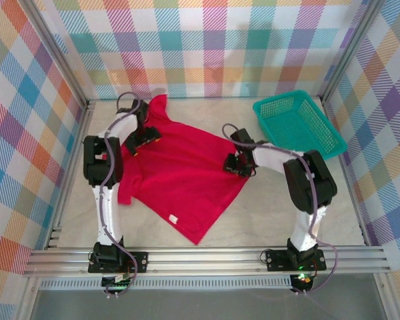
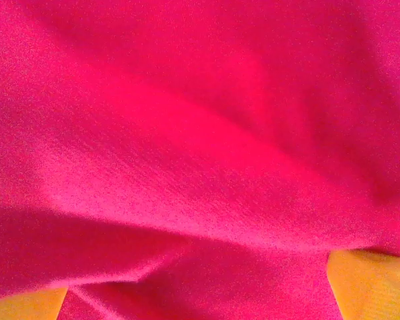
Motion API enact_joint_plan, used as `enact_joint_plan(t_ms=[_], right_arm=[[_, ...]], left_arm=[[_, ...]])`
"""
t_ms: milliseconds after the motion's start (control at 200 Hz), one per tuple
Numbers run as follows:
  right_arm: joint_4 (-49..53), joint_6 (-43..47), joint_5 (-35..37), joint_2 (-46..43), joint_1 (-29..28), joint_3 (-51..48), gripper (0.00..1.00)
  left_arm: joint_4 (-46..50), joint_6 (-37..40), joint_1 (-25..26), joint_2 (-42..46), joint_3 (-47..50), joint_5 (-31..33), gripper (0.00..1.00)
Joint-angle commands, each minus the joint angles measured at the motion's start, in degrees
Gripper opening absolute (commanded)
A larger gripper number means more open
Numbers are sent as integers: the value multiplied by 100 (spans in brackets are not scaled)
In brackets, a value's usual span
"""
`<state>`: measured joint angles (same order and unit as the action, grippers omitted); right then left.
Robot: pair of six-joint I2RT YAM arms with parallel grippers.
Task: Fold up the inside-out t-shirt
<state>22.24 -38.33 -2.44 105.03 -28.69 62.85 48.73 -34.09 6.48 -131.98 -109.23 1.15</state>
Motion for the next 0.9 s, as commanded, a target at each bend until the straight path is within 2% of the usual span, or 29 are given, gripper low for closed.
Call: enact_joint_plan(t_ms=[0,100,150,245,340,460,570,695,800,895], right_arm=[[167,-855,116,-330,-677,-866,42],[255,-1062,135,-703,-1058,-976,42],[334,-1026,181,-899,-1086,-960,43],[606,-723,623,-1138,-1070,-666,45],[685,-323,817,-875,-955,-160,46],[624,-111,596,-83,-750,514,45],[709,-46,451,507,-593,988,43],[705,-128,402,694,-498,936,43],[663,-239,423,551,-489,525,43],[596,-374,399,330,-489,44,43]], left_arm=[[655,552,348,-830,-1323,-9,98],[1335,1086,525,-1278,-2774,119,98],[1466,1406,626,-1225,-3014,304,98],[1446,1678,741,-738,-2691,957,100],[1274,1547,661,-140,-1913,1295,100],[1060,1099,288,234,-1106,993,100],[1006,692,-96,118,-958,657,100],[1160,382,-443,-335,-1370,631,98],[1252,322,-613,-822,-1990,687,97],[1200,316,-689,-1332,-2527,464,96]])
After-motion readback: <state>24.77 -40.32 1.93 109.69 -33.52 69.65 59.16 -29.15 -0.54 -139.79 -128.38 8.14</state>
